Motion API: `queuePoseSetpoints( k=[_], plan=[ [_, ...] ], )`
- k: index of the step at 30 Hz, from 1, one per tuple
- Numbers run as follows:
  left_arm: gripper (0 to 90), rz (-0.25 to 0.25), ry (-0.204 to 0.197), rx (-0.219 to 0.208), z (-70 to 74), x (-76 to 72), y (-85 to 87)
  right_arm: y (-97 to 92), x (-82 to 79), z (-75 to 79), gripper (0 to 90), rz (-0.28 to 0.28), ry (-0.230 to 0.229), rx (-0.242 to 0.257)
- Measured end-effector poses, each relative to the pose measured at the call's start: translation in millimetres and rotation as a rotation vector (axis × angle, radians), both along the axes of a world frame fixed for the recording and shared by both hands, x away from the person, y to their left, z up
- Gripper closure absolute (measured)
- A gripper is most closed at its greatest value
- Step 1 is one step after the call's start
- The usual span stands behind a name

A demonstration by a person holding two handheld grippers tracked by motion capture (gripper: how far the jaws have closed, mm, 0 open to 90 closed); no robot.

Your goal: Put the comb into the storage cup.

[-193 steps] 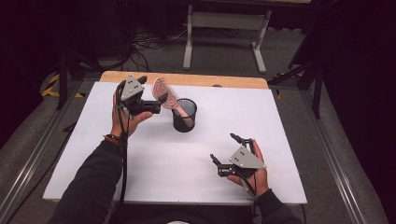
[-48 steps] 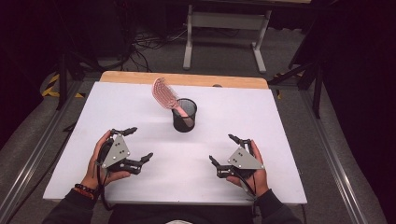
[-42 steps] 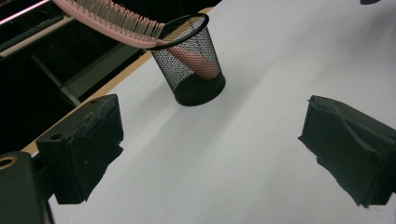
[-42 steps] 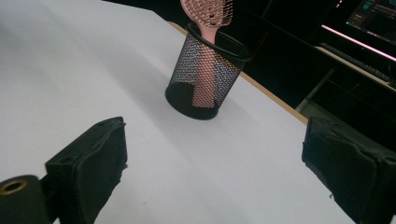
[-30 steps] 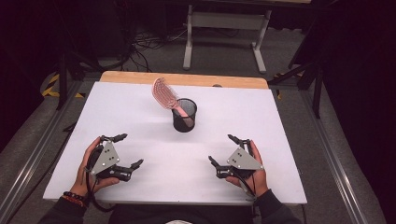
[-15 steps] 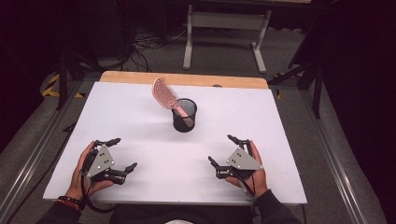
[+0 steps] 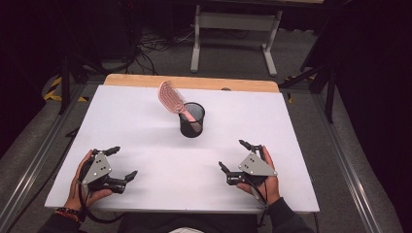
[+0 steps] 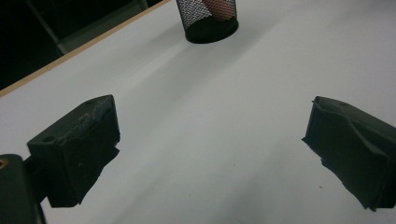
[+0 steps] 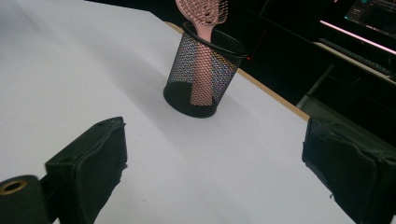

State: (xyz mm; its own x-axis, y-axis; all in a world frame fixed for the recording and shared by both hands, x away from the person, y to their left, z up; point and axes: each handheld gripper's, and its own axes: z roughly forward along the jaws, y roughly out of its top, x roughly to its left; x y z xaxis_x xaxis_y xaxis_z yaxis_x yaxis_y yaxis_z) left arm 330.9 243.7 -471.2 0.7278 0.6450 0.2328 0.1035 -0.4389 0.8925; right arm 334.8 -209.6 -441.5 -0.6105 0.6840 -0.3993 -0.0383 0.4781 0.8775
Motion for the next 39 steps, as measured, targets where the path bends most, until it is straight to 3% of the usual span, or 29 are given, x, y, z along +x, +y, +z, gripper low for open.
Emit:
queuePoseSetpoints(
  k=[9,26,39],
  plan=[
    [3.8,-0.001,0.001,0.016,-0.5,0.2,-3.3,-4.0,-1.0,2.6,7.2,0.001,-0.011,0.008],
    [3.9,-0.029,0.002,-0.021,1.6,5.3,-3.8,-5.3,-6.0,4.8,7.1,-0.024,-0.02,0.01],
    [4.0,-0.023,-0.003,-0.006,-0.4,0.8,-0.5,-3.5,-1.4,6.5,7.0,-0.022,-0.03,0.006]
  ],
)
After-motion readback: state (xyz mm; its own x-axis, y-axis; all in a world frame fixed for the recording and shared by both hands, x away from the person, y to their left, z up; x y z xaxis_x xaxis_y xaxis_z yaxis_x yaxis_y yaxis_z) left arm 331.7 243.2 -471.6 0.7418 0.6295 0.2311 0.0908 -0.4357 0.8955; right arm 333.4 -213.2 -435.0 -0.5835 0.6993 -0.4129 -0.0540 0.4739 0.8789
